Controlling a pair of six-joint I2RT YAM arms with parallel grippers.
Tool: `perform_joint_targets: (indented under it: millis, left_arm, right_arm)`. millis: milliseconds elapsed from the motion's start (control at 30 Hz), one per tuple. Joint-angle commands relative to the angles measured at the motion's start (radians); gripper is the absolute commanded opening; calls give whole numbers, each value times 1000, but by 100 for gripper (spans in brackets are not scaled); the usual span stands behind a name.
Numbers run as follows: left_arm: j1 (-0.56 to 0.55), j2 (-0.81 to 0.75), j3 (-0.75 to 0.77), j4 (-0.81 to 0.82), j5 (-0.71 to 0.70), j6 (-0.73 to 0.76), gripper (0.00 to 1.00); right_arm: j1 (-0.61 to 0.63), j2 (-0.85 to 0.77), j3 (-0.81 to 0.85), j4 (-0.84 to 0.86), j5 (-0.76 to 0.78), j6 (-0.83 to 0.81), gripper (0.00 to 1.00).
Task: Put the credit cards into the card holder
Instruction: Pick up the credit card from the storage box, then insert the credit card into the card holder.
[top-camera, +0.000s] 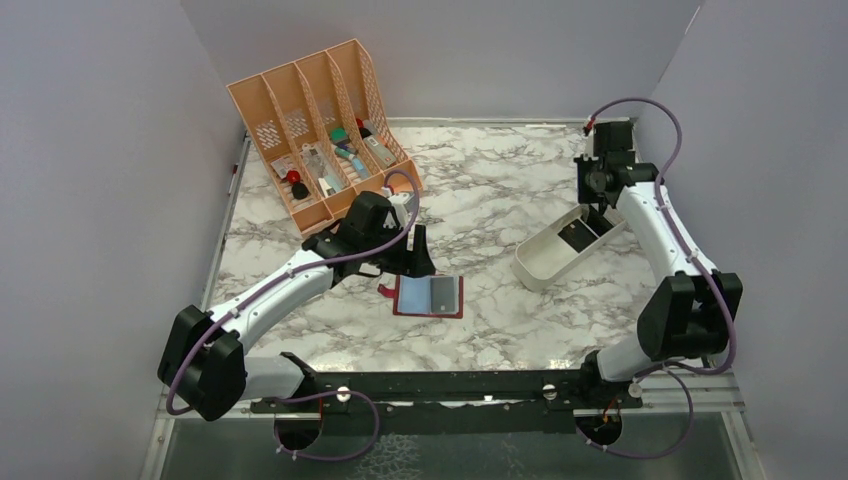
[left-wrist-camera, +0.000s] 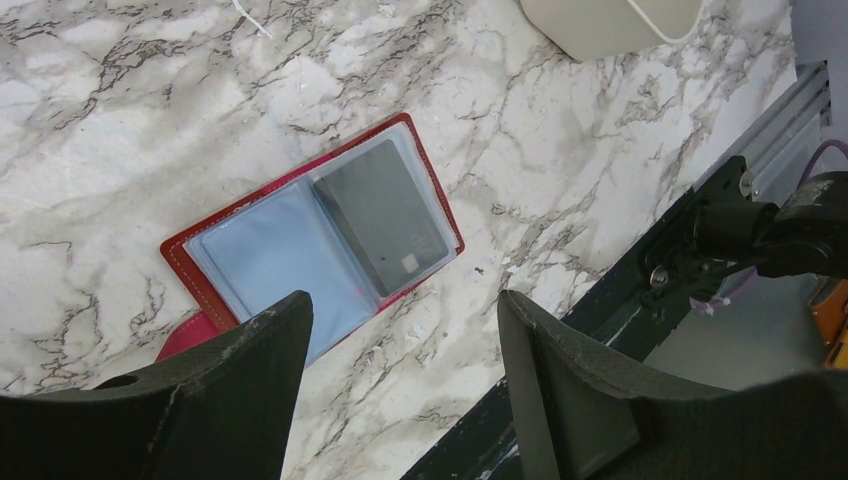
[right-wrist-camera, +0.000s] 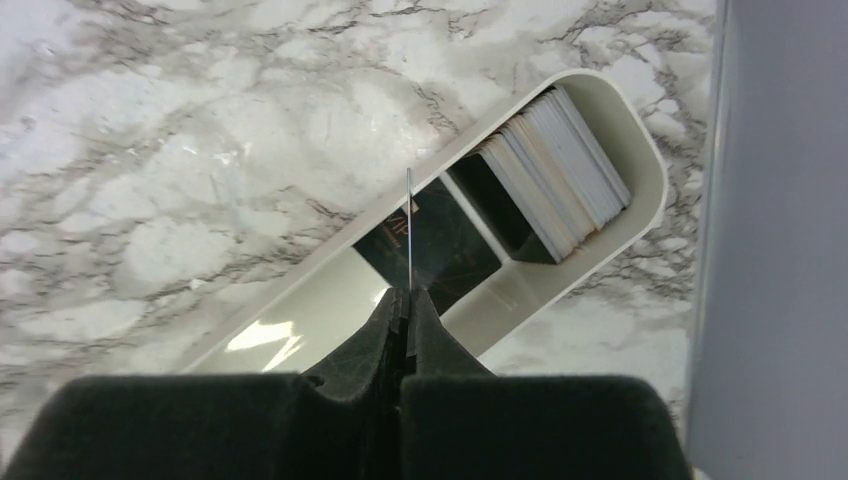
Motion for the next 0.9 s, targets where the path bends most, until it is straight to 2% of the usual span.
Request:
perform_joint_targets:
  millis: [0,167,300,567,700,867]
  left_arm:
    - [6,-24,-21,1,-61,-29,71]
    - [5,6,-45,8,-61,-76,69]
    - [6,15,-75,15,-61,-108,68]
    - [18,39,-129,31,-60,-195,62]
    - [51,46,-158,40,-82,-203,58]
    - [92,53,-192,55,-101,-201,54]
  right_arm:
    - [23,-46,44,-115,-103,234,1]
    - [80,-122,21,-107,-124,366,1]
    - [124,-177,-11,-68,-283,427,1]
    - [327,-272,-208,161,-411,549,1]
    - [424,-325,-356,330,-390,653,1]
    - [519,-320,-517,555,-460,812,1]
